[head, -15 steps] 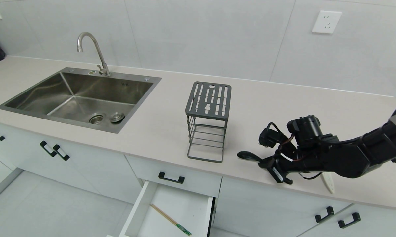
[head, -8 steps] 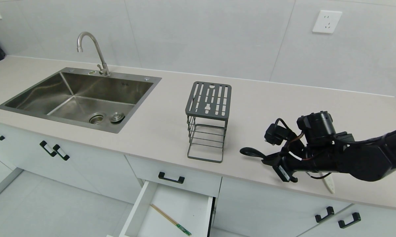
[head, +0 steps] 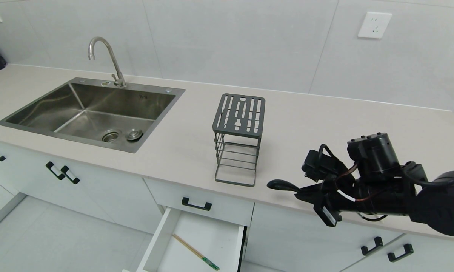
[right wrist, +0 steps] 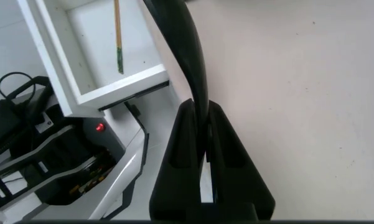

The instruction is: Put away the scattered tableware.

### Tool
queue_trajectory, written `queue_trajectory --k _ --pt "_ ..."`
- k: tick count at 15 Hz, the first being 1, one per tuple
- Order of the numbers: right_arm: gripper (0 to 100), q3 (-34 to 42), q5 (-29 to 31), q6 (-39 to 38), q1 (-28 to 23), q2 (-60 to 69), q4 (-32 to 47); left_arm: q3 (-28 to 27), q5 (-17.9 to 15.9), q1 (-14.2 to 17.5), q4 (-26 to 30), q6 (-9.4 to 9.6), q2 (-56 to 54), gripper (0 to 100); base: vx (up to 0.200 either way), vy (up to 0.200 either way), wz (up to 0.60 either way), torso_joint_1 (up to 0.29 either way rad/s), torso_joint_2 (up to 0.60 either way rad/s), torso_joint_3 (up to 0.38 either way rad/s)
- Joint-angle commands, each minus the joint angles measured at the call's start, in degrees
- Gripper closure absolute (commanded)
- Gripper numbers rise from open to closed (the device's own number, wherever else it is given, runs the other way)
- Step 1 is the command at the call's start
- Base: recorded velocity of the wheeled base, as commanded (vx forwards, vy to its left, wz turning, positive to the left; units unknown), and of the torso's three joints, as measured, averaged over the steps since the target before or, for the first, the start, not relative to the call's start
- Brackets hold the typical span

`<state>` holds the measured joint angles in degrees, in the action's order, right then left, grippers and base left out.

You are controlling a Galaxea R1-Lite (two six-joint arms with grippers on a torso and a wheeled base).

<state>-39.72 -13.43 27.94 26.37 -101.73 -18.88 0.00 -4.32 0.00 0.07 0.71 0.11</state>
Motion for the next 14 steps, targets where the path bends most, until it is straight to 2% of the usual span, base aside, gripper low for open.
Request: queue_trajectory --k 1,3,5,10,11,14 --pt "100 1.0 0.0 0.0 0.6 1.6 0.0 0.0 0.0 0.0 -0.1 0.00 0.1 0 0.000 0.000 0.00 0.000 0.00 0.000" --pt "100 2.7 -0.5 -1.2 6.2 2.7 -0.1 0.0 0.0 0.0 0.0 0.00 0.1 0 0.000 0.000 0.00 0.000 0.00 0.000" --pt "100 3.2 -0.4 -3.5 9.4 2.7 -0.2 0.0 -0.1 0.0 0.0 0.00 0.1 0 0.000 0.000 0.00 0.000 0.00 0.000" --pt "100 4.0 -0.2 -4.4 13.1 3.1 -0.9 0.0 0.0 0.0 0.0 0.00 0.1 0 0.000 0.000 0.00 0.000 0.00 0.000" --pt "100 1.7 -0.1 -4.3 16.7 3.6 -0.5 0.0 0.0 0.0 0.0 0.00 0.1 0 0.000 0.000 0.00 0.000 0.00 0.000" --pt "100 -8.1 -0.5 -4.4 23.2 0.8 0.3 0.0 0.0 0.0 0.0 0.00 0.1 0 0.000 0.000 0.00 0.000 0.00 0.000"
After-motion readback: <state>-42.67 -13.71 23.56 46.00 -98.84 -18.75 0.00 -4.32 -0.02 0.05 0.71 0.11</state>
